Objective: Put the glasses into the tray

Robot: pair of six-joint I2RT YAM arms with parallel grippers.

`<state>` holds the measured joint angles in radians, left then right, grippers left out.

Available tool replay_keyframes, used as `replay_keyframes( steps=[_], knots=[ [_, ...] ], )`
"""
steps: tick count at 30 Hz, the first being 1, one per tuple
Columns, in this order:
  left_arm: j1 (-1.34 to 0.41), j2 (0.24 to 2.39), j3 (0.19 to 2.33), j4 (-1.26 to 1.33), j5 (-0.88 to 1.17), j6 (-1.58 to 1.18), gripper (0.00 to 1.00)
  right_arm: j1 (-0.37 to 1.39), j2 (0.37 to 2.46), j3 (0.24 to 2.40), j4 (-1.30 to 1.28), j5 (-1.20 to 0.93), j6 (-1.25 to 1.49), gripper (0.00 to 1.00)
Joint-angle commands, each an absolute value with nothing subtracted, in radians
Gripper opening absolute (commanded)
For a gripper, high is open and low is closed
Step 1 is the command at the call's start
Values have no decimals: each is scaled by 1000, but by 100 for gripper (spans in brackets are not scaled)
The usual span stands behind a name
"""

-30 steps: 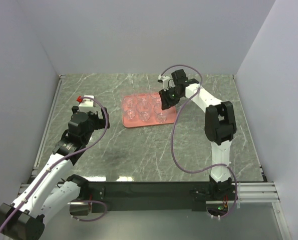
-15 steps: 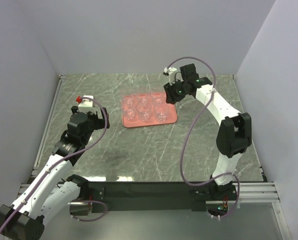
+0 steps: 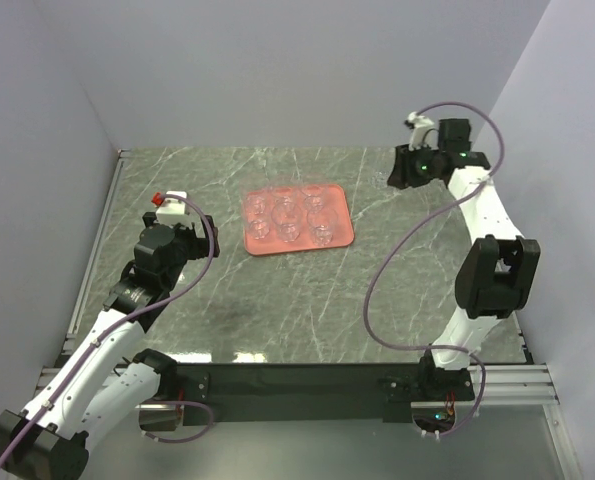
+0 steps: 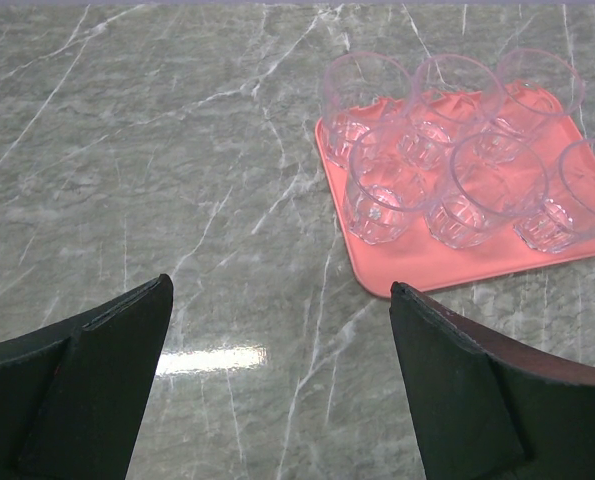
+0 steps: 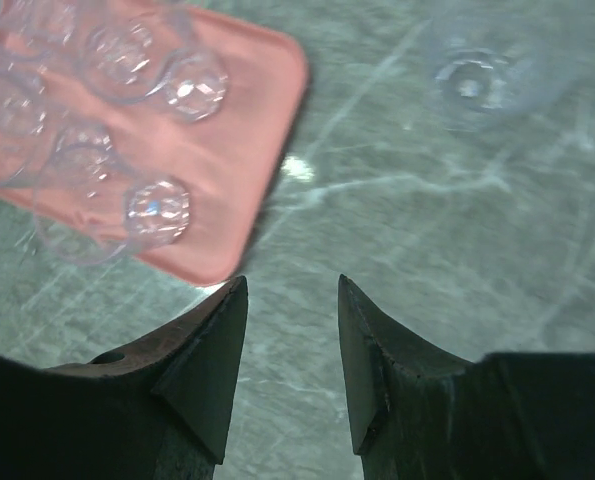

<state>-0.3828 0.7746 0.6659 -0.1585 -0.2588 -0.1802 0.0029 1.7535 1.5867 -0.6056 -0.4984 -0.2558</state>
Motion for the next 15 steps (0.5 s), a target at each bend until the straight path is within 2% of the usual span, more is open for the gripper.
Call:
replay_keyframes(
  steps=[1, 11, 15],
  knots=[
    [-379, 764, 672, -120, -244, -189, 96, -64, 1787, 1693, -595, -575, -204, 49],
    [-379, 753, 672, -121, -247, -187, 96, -141, 2009, 1988, -643, -476, -42, 49],
    [-379, 752, 670, -120, -247, -187, 96, -137, 2071, 2034, -605, -352, 87, 49]
  ],
)
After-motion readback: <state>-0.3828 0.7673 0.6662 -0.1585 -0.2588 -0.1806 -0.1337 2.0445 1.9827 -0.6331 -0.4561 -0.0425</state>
